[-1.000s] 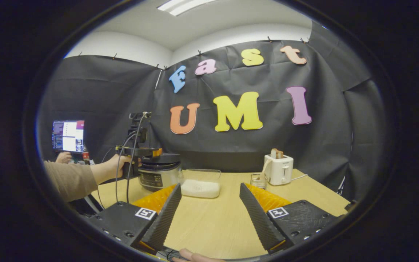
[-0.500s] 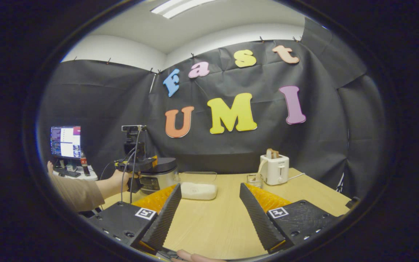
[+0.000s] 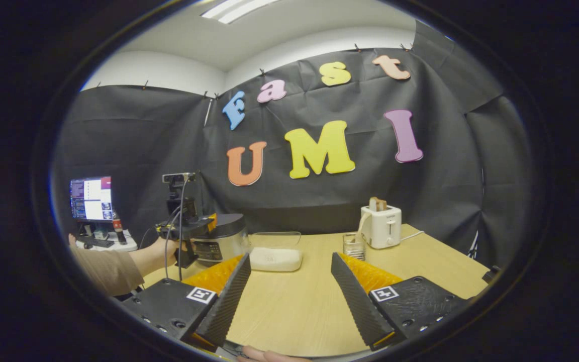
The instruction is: Close the left gripper, press the button to open the rice cooker; take a wooden spoon from the chopstick holder with the right hand, scoop a spoonful of rice and pour it into the rice cooker, then put the wooden spoon back into the chopstick holder.
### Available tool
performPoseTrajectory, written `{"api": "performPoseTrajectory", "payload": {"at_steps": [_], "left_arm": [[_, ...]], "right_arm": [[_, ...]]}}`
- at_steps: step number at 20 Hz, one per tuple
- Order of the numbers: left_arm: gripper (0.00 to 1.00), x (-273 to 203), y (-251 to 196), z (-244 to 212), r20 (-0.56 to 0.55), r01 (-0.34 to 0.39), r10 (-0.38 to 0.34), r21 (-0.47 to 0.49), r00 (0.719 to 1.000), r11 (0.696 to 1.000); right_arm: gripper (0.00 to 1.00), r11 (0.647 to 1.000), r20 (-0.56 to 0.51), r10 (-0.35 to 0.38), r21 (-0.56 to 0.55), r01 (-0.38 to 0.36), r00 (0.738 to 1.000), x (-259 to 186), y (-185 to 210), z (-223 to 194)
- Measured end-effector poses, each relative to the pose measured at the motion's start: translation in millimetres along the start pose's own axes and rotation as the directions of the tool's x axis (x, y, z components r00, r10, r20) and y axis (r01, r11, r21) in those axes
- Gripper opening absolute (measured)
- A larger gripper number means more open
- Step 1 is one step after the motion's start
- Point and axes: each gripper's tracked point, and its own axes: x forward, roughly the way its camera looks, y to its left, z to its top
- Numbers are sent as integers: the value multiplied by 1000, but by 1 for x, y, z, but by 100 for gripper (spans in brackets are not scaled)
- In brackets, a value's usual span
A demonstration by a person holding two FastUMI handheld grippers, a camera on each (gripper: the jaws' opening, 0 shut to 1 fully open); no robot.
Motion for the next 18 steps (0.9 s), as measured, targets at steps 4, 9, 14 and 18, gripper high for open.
{"api": "performPoseTrajectory", "payload": {"at_steps": [4,9,14,18], "left_arm": [[98,-32,-8,15,-12,-18,18,-22,1000,1000],[97,-115,-43,92,131,87,-72,-109,989,990],[98,-197,-80,110,104,143,-131,-110,986,984],[97,-245,-91,85,47,155,-149,-165,988,974]], "right_arm": [[95,999,24,-25,-37,26,999,3,-9,18],[91,989,59,-61,-130,68,996,16,-16,48],[96,978,68,-146,-143,155,987,31,-29,53],[97,988,19,-127,-81,128,992,28,-26,33]]}}
